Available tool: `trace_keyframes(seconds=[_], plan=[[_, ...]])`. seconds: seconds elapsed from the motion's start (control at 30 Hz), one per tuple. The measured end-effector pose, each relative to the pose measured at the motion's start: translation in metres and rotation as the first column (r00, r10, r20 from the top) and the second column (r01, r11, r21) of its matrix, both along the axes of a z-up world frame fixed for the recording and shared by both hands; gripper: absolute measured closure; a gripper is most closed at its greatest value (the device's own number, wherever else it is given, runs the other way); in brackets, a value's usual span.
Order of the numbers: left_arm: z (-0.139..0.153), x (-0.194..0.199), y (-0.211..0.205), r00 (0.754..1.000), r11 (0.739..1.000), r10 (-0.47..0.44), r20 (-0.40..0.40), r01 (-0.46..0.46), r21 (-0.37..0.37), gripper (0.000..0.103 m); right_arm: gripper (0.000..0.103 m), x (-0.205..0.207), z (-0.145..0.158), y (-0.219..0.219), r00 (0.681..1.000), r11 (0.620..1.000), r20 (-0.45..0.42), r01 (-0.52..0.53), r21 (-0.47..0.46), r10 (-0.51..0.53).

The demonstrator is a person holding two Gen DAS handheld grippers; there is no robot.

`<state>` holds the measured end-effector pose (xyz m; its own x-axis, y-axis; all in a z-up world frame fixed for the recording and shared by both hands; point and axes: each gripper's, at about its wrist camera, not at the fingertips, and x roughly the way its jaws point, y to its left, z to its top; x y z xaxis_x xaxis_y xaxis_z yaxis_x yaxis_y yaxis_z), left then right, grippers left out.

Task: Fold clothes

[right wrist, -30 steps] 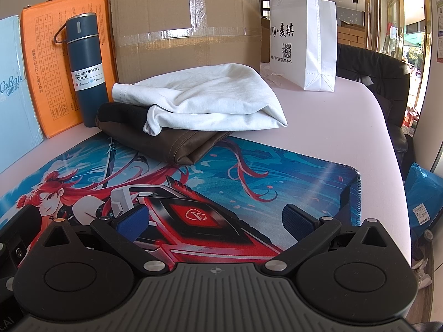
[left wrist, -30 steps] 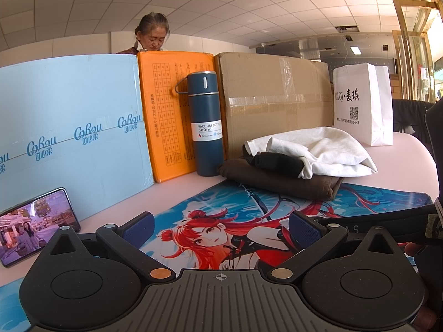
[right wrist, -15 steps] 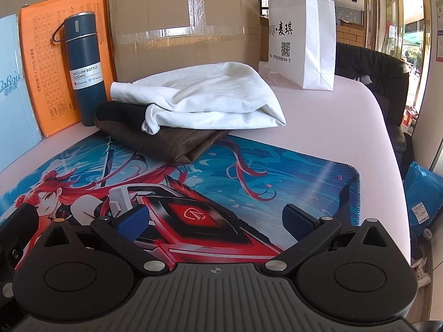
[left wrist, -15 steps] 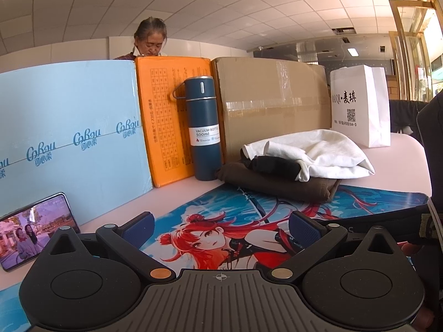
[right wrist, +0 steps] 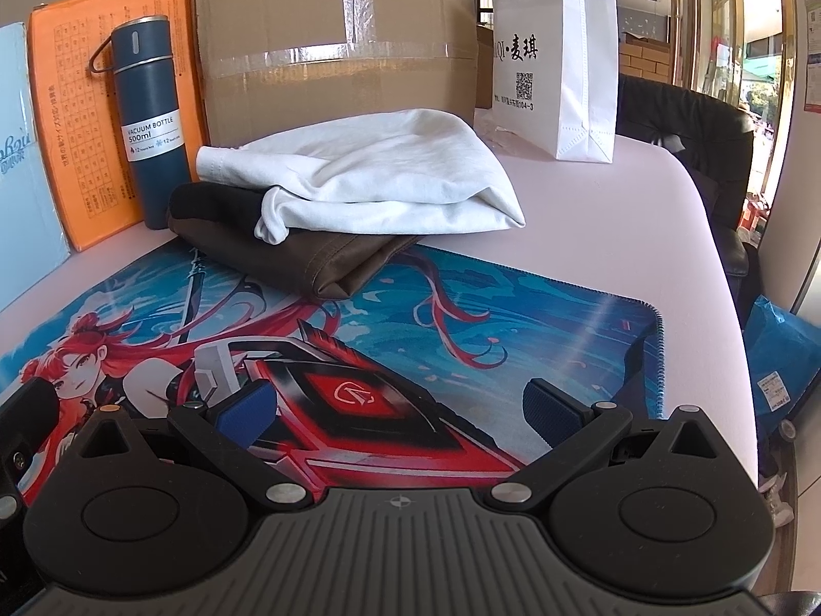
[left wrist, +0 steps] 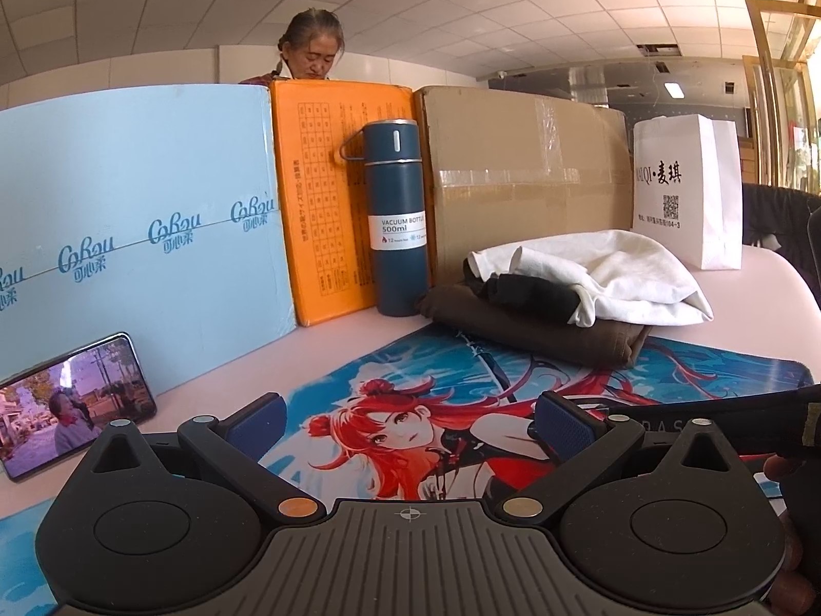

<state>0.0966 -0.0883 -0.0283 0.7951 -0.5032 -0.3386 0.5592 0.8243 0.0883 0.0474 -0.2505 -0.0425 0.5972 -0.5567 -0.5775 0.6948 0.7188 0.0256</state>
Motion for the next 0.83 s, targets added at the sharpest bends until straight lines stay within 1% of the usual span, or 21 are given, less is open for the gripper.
trace_keyframes(seconds=[0.83], plan=[[-0.0005, 0.0034, 0.0003, 1.0, 1.0, 0.005, -0.019, -0.005, -0.001, 0.0, 0.0, 0.0012, -0.0005, -0.0003, 1.0, 1.0, -0.008, 0.002, 0.004, -0.002]])
